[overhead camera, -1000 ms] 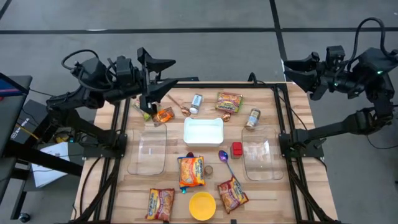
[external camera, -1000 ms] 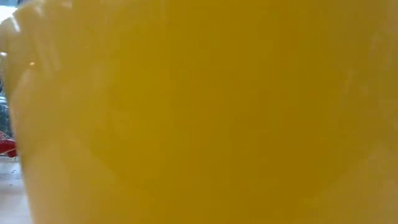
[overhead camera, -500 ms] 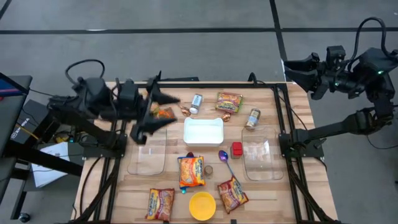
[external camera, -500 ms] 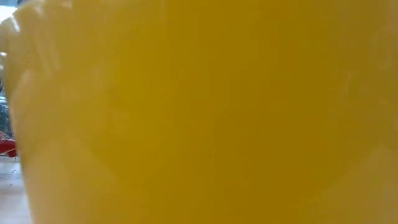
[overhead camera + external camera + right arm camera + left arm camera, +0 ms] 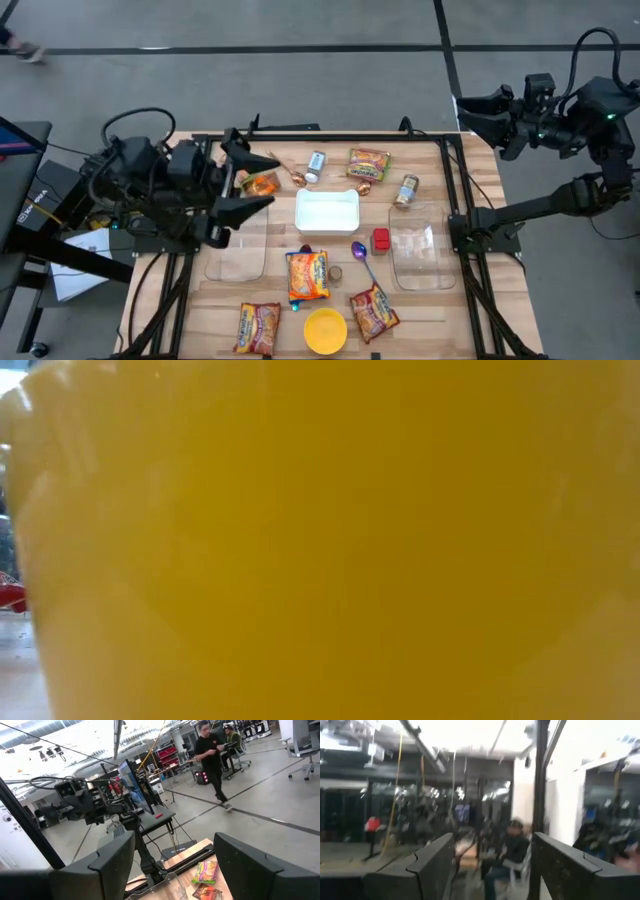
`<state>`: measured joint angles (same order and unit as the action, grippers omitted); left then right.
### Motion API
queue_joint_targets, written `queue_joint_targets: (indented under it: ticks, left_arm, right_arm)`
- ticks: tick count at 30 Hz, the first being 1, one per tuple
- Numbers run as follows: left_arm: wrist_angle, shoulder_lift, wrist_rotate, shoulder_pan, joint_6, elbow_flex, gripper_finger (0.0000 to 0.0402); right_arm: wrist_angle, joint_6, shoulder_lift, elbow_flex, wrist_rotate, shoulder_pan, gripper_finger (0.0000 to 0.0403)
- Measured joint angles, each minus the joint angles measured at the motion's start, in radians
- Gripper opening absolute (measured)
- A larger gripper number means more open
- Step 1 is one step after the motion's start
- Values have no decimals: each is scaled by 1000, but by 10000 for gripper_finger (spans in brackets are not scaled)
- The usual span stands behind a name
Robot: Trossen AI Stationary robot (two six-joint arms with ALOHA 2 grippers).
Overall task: Pick & Place Food Item
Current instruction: Put the orange noodle pack into the left transparent bin
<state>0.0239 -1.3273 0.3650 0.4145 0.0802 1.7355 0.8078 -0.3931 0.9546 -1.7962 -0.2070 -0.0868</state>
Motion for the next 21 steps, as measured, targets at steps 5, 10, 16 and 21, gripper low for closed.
queue_joint_targets:
  ticks: [5, 10, 16, 21]
  left_arm:
    - [127, -25, 48, 0, 23, 0, 264]
    - [274, -96, 216, 30, 21, 49, 264]
    - [580, -282, 252, 34, -118, 193, 264]
    - [772, -398, 196, 19, -346, 235, 264]
  right_arm:
    - [0, -4, 0, 0, 1, 2, 265]
    - [0, -18, 0, 0, 41, 24, 265]
    - [2, -34, -1, 0, 115, 55, 265]
    - [27, -22, -8, 0, 172, 83, 265]
